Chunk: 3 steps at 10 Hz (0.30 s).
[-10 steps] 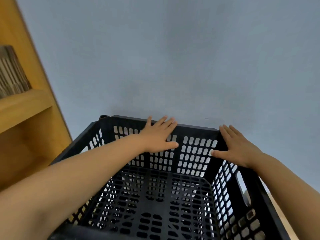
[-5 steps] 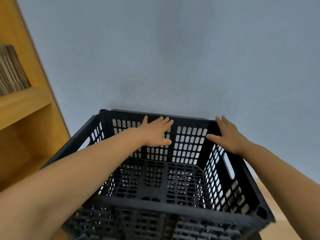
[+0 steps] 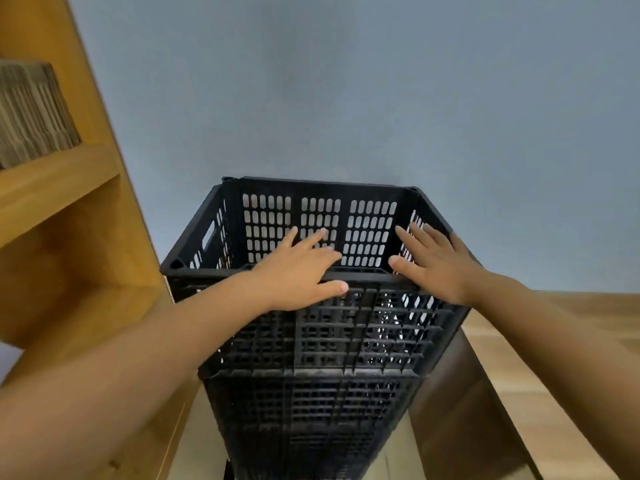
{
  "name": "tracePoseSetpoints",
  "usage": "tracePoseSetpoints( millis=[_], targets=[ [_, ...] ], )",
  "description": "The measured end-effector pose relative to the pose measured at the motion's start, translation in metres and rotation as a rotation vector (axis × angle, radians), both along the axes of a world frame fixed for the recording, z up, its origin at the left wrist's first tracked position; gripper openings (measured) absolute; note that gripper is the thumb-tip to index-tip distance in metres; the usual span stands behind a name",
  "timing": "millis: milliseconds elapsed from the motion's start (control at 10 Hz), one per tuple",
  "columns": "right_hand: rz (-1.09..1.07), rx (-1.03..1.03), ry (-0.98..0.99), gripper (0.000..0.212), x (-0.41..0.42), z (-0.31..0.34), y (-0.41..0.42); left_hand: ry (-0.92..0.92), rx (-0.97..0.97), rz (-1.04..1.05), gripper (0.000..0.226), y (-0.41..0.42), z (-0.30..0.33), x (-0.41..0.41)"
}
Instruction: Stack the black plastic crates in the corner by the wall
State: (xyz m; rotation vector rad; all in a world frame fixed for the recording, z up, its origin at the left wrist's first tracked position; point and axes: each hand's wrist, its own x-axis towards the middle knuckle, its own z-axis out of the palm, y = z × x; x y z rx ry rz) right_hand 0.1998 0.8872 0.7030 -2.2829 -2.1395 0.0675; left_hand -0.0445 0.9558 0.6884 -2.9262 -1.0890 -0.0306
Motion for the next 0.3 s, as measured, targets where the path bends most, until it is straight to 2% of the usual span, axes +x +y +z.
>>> tracePoseSetpoints(
  millis=[100, 300],
  targets=[
    [-0.018, 0.104, -0.075, 0.088, -0.027, -0.017, -0.028, -0.021, 0.101, 0.015, 0.069, -0.005, -0.003, 0.003],
    [-0.072, 0.115, -0.113, 0.078, -0.043, -0.034, -0.085, -0.096, 0.259, 0.19, 0.069, -0.034, -0.011, 0.0]
  ],
)
